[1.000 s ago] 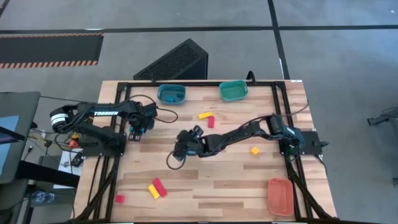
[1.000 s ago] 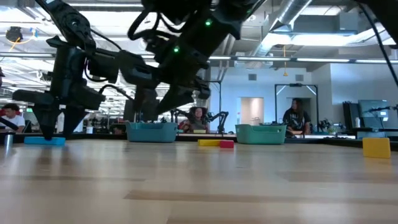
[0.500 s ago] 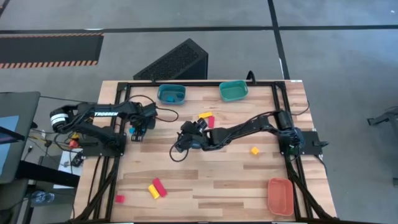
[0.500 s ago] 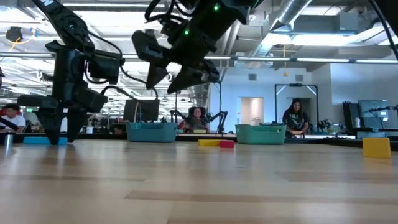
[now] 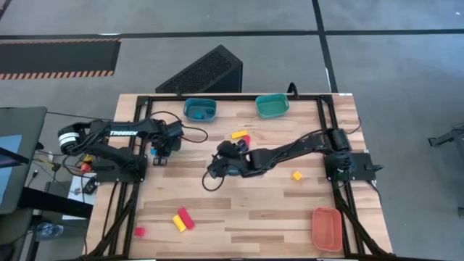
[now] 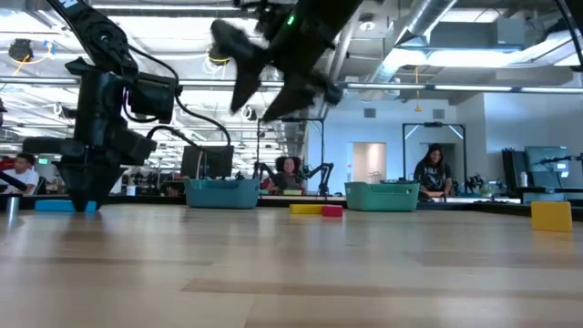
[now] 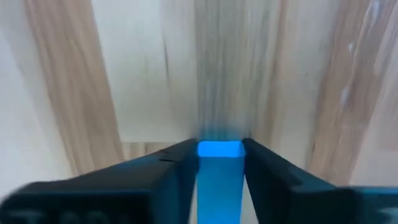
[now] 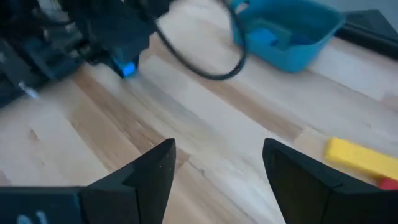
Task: Sort & place blocks by color
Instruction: Put the blue block into the blue bin
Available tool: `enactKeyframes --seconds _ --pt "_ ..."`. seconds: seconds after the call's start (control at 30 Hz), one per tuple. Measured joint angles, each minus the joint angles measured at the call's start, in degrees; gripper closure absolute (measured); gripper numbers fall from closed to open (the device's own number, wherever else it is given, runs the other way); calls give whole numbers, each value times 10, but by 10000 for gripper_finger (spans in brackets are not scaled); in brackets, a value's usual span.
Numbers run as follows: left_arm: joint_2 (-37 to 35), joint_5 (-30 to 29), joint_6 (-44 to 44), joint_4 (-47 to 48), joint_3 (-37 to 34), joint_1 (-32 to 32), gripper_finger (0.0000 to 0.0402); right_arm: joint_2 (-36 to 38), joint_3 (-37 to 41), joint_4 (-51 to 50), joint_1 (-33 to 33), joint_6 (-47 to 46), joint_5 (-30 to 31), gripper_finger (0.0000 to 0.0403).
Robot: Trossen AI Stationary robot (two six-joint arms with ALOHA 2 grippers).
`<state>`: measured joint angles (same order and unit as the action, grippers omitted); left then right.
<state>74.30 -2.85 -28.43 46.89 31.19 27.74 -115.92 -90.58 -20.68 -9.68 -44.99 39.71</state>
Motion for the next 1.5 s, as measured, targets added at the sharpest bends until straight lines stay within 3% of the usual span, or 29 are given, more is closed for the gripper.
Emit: enactKeyframes --seconds 0.07,0.23,0.37,0.43,0.53,0.77,0.87,0.97,1.13,1.33,1.4,1.5 --pt "0 10 -4 0 4 1 339 32 -1 -7 -7 -16 16 139" --pt "0 34 21 -63 7 1 339 117 -4 -154 -43 -53 130 139" --pt "1 46 63 -96 20 1 339 149 5 -354 -51 -161 130 142" --pt "1 47 98 -102 42 1 336 171 43 -386 -52 -208 126 147" --pt "0 61 128 -111 88 1 334 217 153 -286 -51 -229 90 155" --pt "-1 188 246 -228 201 1 335 291 451 339 -14 -97 -56 164" --pt "-1 233 346 -354 224 1 335 286 504 471 19 -66 -82 164" --pt "1 238 463 -492 224 1 335 285 512 519 59 2 -85 164" --pt "19 149 566 -626 224 1 335 285 479 577 132 184 -129 160" --pt "56 105 623 -675 224 6 335 285 405 571 201 403 -158 146" --pt "63 102 633 -677 224 6 335 285 386 561 222 436 -165 143" --pt "66 84 634 -682 224 5 334 285 360 524 258 426 -241 142"
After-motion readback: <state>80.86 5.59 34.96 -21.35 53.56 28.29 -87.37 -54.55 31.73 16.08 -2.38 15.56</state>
